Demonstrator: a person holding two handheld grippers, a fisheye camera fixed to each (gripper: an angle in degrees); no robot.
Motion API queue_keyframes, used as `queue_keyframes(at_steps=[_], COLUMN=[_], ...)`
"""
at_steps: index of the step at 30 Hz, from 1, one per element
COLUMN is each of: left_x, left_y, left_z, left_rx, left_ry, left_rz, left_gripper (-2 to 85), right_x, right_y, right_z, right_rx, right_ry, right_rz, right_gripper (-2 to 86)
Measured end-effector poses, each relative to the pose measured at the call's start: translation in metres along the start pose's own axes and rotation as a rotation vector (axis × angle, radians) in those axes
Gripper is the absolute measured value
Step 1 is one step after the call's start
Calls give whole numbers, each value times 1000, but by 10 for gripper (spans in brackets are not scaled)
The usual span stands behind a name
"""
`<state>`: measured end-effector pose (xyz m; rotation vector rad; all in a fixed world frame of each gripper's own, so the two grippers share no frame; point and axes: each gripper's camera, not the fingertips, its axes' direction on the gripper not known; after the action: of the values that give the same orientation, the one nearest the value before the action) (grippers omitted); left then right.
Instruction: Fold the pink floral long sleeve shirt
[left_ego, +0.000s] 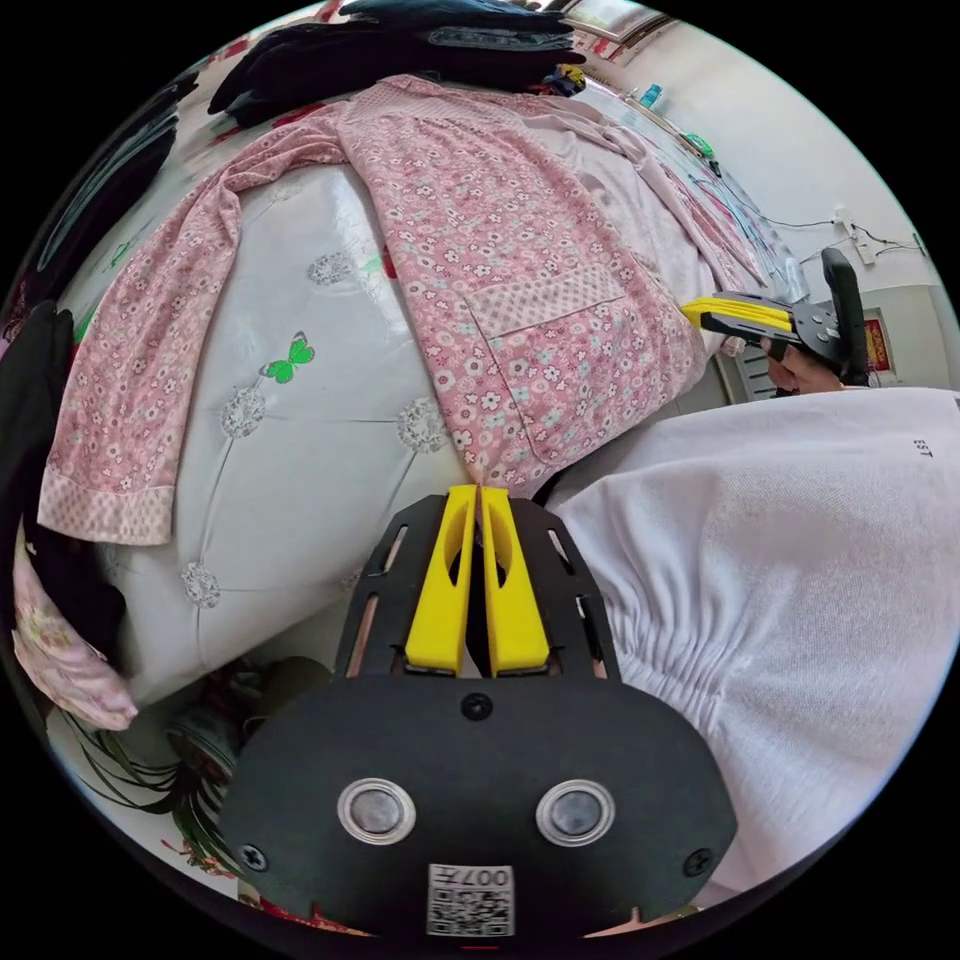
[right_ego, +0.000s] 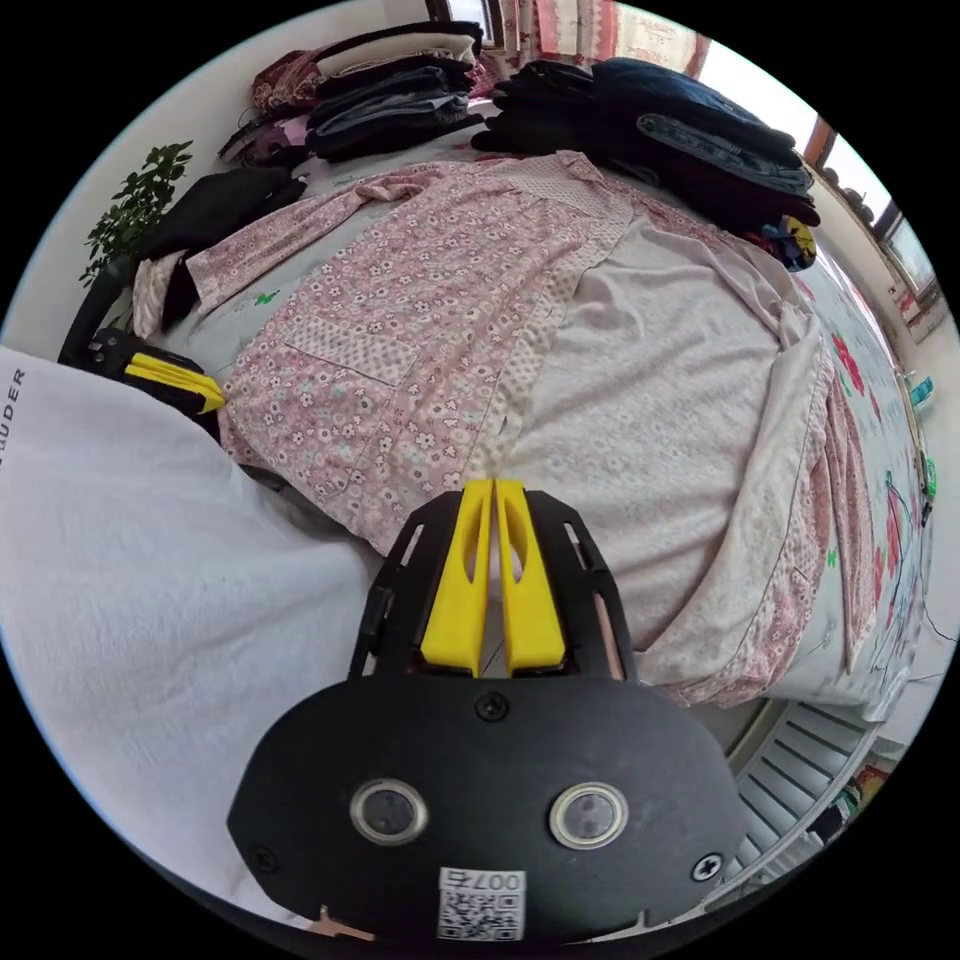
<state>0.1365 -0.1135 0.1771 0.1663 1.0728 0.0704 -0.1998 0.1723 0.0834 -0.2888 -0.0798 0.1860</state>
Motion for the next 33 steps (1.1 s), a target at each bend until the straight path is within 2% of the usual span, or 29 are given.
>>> queue_keyframes(at_steps=[2, 8, 11, 14, 16, 19, 25, 27, 29, 30, 33], left_x=[-4, -20, -34, -60, -85, -114, -151, -156, -160, -160, -165], left_y=[2, 14, 23, 20, -2, -55, -169, -195, -211, -208, -197], left_z=[4, 21, 10, -16, -30, -24, 8, 28, 54, 59, 74], left_rx=[-9, -22, -9, 77, 184, 253, 350, 319, 228, 271, 284], left_ry=[-5, 49, 50, 16, 2, -7, -69, -104, -197, -233, -256], left_rz=[1, 4, -7, -77, -126, -149, -164, -158, -145, -109, -102], left_gripper=[-9, -2, 21, 34, 49, 71, 87, 88, 86, 82, 77], right_x=[-1, 23, 48, 83, 111, 137, 157, 157, 159, 163, 178], right_y=[10, 26, 10, -31, -80, -151, -253, -262, -260, -258, -244], right_z=[-4, -10, -33, -49, -52, -41, 16, 28, 19, 17, 14], right_rx=[-10, -64, 47, 168, 241, 284, 154, 111, 172, 178, 195], right_ry=[18, -96, -93, -116, -139, -150, -102, -86, -38, -2, -77], right_rz=[-16, 43, 74, 113, 128, 122, 128, 105, 97, 108, 148], right_gripper=[0, 3, 11, 22, 27, 32, 27, 15, 10, 10, 18])
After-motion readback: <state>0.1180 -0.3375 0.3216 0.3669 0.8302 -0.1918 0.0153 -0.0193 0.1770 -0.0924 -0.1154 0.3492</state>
